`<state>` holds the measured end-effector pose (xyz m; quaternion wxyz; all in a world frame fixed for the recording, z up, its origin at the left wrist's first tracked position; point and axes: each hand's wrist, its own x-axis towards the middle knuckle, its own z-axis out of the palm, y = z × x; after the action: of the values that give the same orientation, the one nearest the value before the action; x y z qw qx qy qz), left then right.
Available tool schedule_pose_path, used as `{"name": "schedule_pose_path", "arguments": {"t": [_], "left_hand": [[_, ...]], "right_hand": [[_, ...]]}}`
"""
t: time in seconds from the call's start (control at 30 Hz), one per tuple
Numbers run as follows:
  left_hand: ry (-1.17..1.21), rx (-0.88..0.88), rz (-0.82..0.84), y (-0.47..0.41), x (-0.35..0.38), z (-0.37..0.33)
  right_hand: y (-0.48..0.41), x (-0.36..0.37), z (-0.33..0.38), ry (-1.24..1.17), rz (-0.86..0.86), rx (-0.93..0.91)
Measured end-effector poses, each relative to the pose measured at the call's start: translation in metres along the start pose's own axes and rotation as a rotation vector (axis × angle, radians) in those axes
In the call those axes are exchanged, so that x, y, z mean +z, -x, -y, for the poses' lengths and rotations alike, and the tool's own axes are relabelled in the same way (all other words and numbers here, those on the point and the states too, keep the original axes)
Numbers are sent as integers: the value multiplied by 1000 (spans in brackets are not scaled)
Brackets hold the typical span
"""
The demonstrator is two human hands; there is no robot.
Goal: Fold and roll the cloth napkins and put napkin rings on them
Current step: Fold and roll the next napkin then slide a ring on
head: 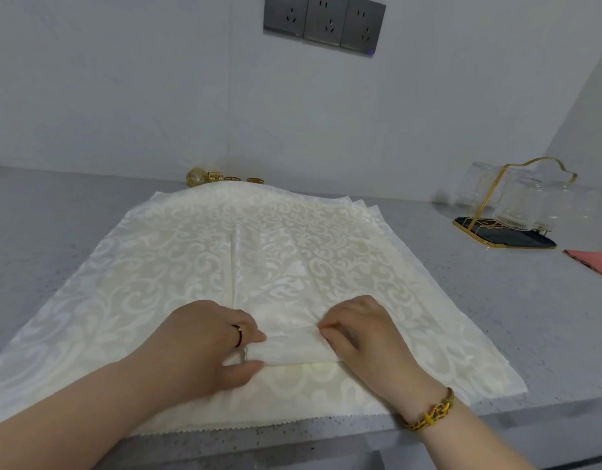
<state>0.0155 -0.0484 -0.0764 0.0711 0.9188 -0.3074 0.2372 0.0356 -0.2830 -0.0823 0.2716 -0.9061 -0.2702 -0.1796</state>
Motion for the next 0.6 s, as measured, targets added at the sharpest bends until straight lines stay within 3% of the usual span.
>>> {"name": "schedule_pose_path", "arguments": {"t": [0.1,0.2,0.4,0.6], "left_hand": [[107,-165,31,-5,-5,-5],[371,-398,132,-6,-1,-4],[734,-687,90,-19,2,3],[607,-796,77,-27,4,7]], "right_hand": [[5,-18,-5,-89,228,37],[3,-28,-9,-70,389,78],[-25,-20,-4,-269,298,287],[-46,-5,-2,-297,269,482]]}}
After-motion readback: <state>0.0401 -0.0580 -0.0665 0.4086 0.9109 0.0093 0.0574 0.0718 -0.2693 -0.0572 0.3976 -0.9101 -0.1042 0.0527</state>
